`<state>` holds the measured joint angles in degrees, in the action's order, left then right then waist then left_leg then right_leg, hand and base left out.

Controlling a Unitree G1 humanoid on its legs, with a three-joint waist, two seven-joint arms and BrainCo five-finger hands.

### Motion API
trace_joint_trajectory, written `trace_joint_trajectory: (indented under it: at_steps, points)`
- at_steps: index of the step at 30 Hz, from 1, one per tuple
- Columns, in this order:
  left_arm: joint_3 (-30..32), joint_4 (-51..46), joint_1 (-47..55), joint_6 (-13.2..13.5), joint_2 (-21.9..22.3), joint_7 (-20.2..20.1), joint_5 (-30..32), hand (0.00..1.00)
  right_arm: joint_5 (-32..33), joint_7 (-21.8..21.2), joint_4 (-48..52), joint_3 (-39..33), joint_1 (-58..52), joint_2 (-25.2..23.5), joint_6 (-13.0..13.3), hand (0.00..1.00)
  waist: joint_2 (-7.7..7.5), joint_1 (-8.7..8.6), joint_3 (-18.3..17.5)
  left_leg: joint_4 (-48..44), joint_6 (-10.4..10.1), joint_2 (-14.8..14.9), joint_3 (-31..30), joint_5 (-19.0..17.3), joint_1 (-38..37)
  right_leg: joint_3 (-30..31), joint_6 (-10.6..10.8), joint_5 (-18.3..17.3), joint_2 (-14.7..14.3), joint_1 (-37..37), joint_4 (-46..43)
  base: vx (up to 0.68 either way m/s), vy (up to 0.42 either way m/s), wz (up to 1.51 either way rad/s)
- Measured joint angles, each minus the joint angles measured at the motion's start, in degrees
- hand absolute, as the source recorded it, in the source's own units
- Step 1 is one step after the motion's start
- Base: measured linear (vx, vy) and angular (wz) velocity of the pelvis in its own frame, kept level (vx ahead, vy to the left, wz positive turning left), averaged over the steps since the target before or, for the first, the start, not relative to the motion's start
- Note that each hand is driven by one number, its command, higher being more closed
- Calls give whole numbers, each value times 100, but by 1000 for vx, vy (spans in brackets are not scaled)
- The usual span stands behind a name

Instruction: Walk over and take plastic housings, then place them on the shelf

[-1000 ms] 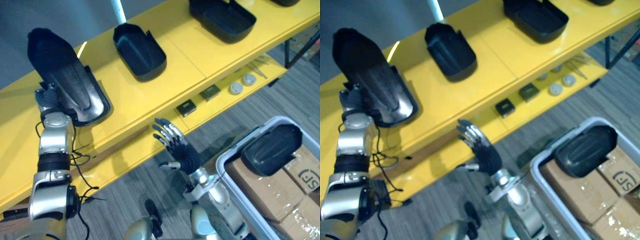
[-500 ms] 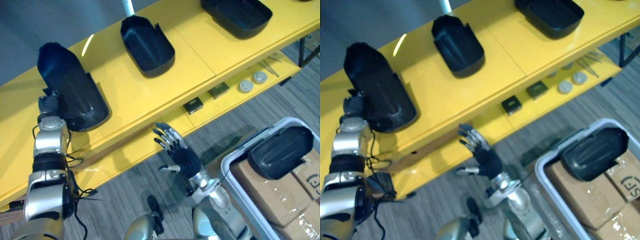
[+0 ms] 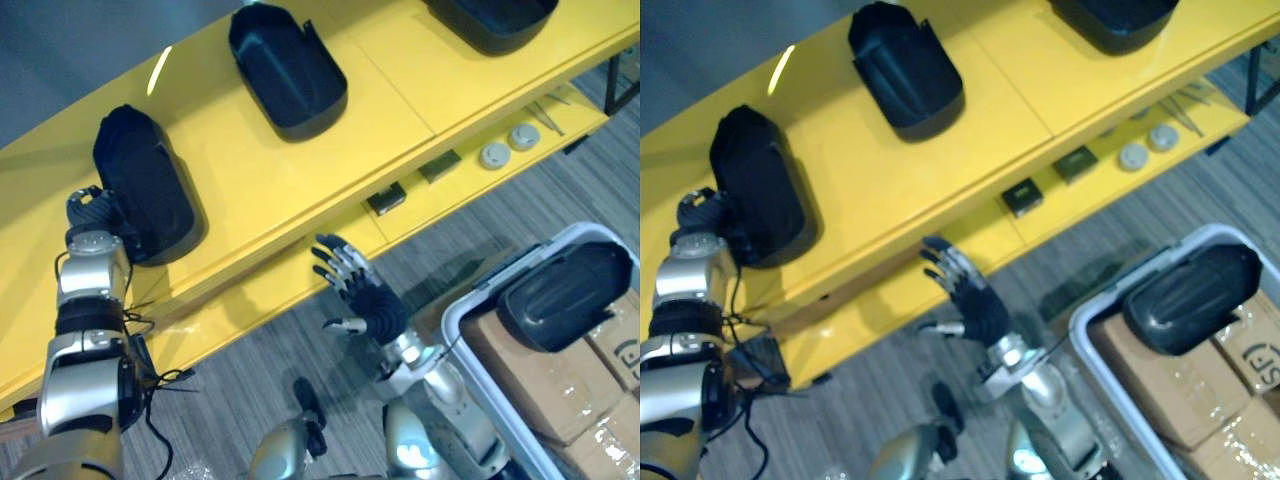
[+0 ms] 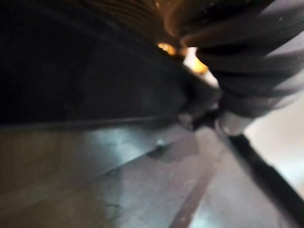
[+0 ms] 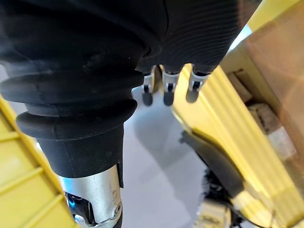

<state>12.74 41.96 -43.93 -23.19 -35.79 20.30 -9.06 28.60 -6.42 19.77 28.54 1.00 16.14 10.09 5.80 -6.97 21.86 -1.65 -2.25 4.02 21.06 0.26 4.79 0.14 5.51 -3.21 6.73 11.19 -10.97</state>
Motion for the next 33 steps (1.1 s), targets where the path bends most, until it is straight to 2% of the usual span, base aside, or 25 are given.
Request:
trace_joint_trajectory:
  at_steps: [4,8,11,12,15,17,18,20,23,25,27,29,30,31,33]
  points:
    - [-2,14,-87,83,0,191,-48,0,21,-13,1,-54,37,12,-1,0,-42,-5,62,-53,-3,25,7,-2,48,19,-2,-1,-14,74,-85,-8,-3,0]
    - [-38,39,-88,435,4,693,-468,0,35,-115,1,-60,21,11,-1,0,-80,-25,84,-54,-7,26,13,-5,38,29,-2,-2,-15,93,-133,-34,-5,-1]
    - [-33,0,-119,854,5,1187,-672,0,34,-167,1,-83,-94,-20,23,0,-94,-47,89,-50,-6,19,9,-4,21,11,-1,8,-19,81,-143,0,0,0]
    - [-18,-107,-160,1067,5,1380,-696,0,24,-219,0,-83,-167,-23,37,0,-94,-54,89,-39,-6,11,3,-4,-1,5,-1,9,-14,62,-143,0,0,0]
    - [-58,-465,-285,1772,4,1764,-712,0,-34,-288,-9,-59,-309,-36,175,0,-102,-90,84,27,-6,-10,-17,2,-185,-16,0,9,1,-144,-64,23,2,1]
    - [-162,-672,-355,2065,-6,1945,-663,0,-205,-358,-48,-40,-293,-43,369,0,-115,-129,59,79,-5,-22,-48,2,-324,-49,6,12,7,-327,38,30,4,7]
    - [-289,-789,-358,2212,-20,1995,-571,0,-308,-392,-88,-25,-280,-43,491,0,-116,-145,28,121,-5,-28,-107,2,-417,-110,14,18,9,-468,123,37,0,16]
    - [-352,-907,-324,2306,-21,1996,-559,0,-469,-399,-206,-3,-229,-49,608,0,-152,-155,-88,135,-5,-26,-220,2,-479,-199,18,39,8,-648,269,52,-7,24]
    - [-445,-974,60,2425,-20,1996,-544,0,-494,-403,-444,67,-64,-49,616,0,-244,-72,-519,151,-5,-12,-358,3,-520,-374,20,158,-10,-964,676,91,-15,23]
    - [-404,-1431,548,2495,7,1961,-547,0,-493,-403,-454,53,59,-76,615,0,-328,-2,-620,184,-5,-13,-503,3,-722,-503,21,178,-27,-1288,825,94,-18,25]
    - [-296,-2175,1244,2698,94,1932,-407,0,-496,-384,-457,42,163,-111,616,0,-375,62,-765,261,-5,2,-601,3,-863,-640,21,178,-53,-1479,889,64,-18,28]
    - [133,-3555,2452,2997,818,1869,-101,0,-531,-345,-463,-26,300,-167,615,0,-408,311,-1093,325,-5,4,-729,3,-895,-823,21,179,-67,-1602,981,58,-20,29]
    - [198,-3858,2739,3051,1012,1829,-90,0,-552,-340,-478,-42,356,-190,615,0,-412,348,-1098,323,-5,-1,-818,2,-924,-868,22,179,-64,-1673,997,38,-17,43]
    - [262,-4376,3333,3110,1417,1721,55,0,-699,-314,-554,-62,486,-236,613,100,-414,404,-1104,328,-6,-15,-948,2,-984,-1047,23,179,-57,-1824,1035,-9,-13,50]
    - [240,-4967,4347,3127,2107,1466,63,0,-956,-206,-803,-74,759,-318,611,100,-438,633,-1175,328,-8,-49,-1112,1,-982,-1204,23,179,-40,-1933,1117,-55,-15,46]
